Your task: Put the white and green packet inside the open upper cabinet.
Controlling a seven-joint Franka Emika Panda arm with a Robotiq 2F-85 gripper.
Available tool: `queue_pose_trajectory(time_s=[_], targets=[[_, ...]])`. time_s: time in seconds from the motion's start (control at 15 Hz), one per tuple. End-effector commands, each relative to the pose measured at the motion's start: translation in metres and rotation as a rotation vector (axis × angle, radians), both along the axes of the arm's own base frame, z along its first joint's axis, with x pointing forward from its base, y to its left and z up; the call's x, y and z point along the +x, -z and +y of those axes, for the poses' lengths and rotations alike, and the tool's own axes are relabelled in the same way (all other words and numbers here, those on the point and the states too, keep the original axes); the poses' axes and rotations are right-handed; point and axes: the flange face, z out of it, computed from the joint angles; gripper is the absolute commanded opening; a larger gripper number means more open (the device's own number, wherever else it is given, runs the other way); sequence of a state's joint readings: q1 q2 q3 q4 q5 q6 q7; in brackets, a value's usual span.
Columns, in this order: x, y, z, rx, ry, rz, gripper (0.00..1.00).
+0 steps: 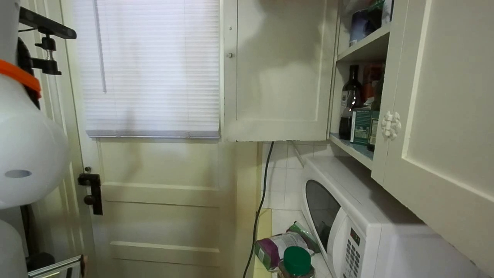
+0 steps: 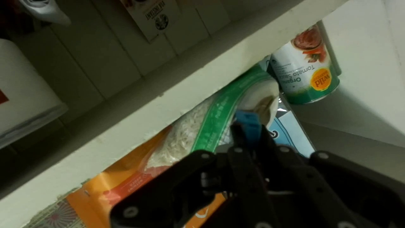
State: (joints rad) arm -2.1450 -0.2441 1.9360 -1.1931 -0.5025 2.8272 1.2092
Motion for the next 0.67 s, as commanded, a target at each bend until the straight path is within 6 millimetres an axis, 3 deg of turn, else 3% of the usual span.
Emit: queue_pose_trajectory(time_s=[0.0,0.13,0.6], targets=[[-0.004,-0.007,0.0,0.011,0.008,-0.021,0.03],[0.003,-0.003,-0.01,0.05,0.032,-0.022,0.03],[0.018,0.011,-0.013,0.156,0.003,0.016,0.03]])
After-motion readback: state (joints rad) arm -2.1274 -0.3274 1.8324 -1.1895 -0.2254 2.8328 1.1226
